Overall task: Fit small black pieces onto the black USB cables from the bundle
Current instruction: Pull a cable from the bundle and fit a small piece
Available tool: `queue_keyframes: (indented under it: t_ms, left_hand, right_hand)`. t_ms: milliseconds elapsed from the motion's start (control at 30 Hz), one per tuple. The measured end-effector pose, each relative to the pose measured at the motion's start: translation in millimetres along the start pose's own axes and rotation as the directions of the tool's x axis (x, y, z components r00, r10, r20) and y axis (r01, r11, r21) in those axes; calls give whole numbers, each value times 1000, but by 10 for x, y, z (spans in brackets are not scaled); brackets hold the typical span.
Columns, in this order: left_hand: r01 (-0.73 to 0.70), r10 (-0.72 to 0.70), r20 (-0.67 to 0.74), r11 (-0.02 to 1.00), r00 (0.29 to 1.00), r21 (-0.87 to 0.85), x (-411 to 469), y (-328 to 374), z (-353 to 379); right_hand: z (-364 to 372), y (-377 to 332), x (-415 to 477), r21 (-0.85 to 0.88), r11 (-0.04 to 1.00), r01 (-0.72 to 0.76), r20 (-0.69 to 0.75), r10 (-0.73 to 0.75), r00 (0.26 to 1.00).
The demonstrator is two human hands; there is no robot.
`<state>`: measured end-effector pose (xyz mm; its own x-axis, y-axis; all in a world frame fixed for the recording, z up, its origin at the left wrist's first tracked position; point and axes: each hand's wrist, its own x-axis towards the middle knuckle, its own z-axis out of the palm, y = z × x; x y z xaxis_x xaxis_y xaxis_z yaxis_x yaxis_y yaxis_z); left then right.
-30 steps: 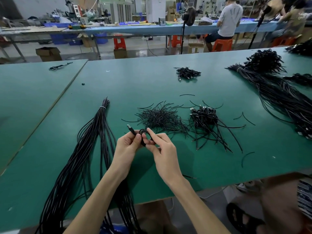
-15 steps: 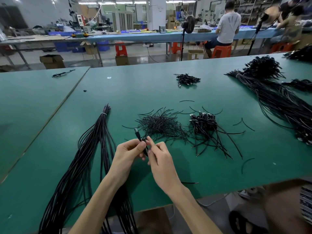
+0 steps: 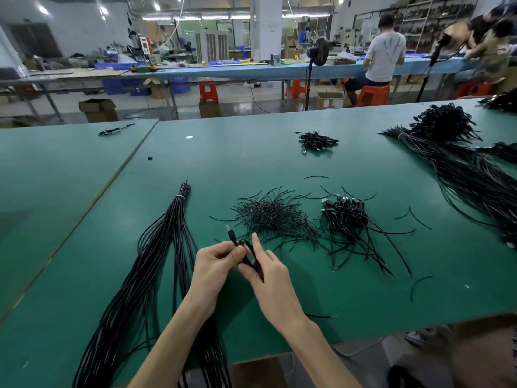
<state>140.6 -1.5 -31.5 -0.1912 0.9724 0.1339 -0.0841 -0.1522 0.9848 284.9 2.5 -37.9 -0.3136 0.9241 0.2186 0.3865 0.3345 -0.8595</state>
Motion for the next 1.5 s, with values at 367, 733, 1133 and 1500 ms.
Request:
queue_keyframes:
  t_ms: [367, 733, 1133, 1500]
  left_hand:
    - [-16, 16, -8, 997, 1000, 77, -19, 4, 44]
    - [-82, 107, -34, 899, 994, 430, -21, -10, 117]
    - [-110, 116, 31, 789, 993, 605, -52, -35, 205]
    - [-145, 102, 119, 887, 988, 438, -20, -38, 131]
  right_hand:
    - [-43, -2, 20, -149, 985, 82, -46, -90, 995]
    - [-212, 24, 91, -396, 915, 78, 113, -36, 993]
    - [-166, 50, 42, -418, 905, 77, -23, -96, 995]
    - [-181, 12, 6, -407, 904, 130, 7, -139, 990]
